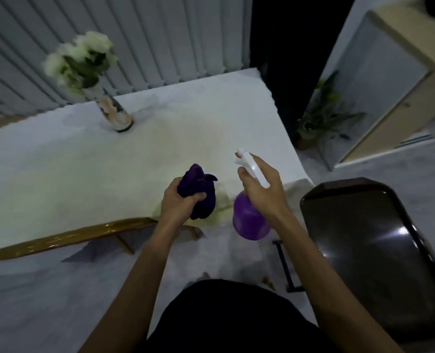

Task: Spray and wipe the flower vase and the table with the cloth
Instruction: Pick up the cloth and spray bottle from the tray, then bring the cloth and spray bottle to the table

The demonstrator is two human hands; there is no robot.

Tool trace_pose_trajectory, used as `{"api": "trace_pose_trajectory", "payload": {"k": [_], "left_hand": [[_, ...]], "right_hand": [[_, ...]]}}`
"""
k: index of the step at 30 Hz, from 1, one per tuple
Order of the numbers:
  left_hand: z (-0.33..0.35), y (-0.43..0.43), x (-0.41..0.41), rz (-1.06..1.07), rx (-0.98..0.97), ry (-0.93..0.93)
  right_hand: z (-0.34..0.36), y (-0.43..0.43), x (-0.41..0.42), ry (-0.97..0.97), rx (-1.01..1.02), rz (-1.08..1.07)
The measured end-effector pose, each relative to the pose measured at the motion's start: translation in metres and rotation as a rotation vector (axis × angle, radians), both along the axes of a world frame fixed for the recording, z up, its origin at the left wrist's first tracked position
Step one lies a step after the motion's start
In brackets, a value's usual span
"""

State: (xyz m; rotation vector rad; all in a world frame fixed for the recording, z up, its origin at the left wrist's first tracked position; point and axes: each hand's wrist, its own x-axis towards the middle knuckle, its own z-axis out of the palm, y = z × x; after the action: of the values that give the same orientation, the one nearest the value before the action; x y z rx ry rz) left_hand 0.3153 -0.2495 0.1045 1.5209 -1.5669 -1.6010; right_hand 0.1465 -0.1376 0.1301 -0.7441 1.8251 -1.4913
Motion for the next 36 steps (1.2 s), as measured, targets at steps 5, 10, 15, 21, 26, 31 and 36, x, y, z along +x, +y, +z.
{"api": "trace_pose_trajectory", "payload": {"k": [5, 10, 15, 21, 26, 31, 36], "left_hand": [[-0.001, -0.04, 0.057, 0.128, 0.002, 0.034], [-0.008, -0.074, 0.088, 0.186, -0.053, -0.002], [-0.022, -0.101, 0.085, 0.215, -0.074, -0.096], [-0.044, -0.125, 0.055, 0.153, -0.197, -0.257], [-0.07, -0.131, 0.035, -0.043, -0.183, -0.468], [-0.076, -0.137, 0.028, -0.12, -0.182, -0.675], [-0.039, -0.18, 0.037, -0.281, 0.102, -0.59]], "right_hand": [[0.003, -0.054, 0.04, 0.019, 0.02, 0.095], [0.006, -0.095, 0.067, 0.034, 0.047, 0.17], [0.006, -0.127, 0.077, 0.049, 0.054, 0.258], [-0.005, -0.164, 0.066, 0.067, 0.071, 0.363], [-0.012, -0.198, 0.048, 0.062, 0.091, 0.417], [-0.015, -0.229, 0.031, 0.047, 0.051, 0.484], [-0.009, -0.261, 0.02, 0.019, 0.047, 0.572]]}}
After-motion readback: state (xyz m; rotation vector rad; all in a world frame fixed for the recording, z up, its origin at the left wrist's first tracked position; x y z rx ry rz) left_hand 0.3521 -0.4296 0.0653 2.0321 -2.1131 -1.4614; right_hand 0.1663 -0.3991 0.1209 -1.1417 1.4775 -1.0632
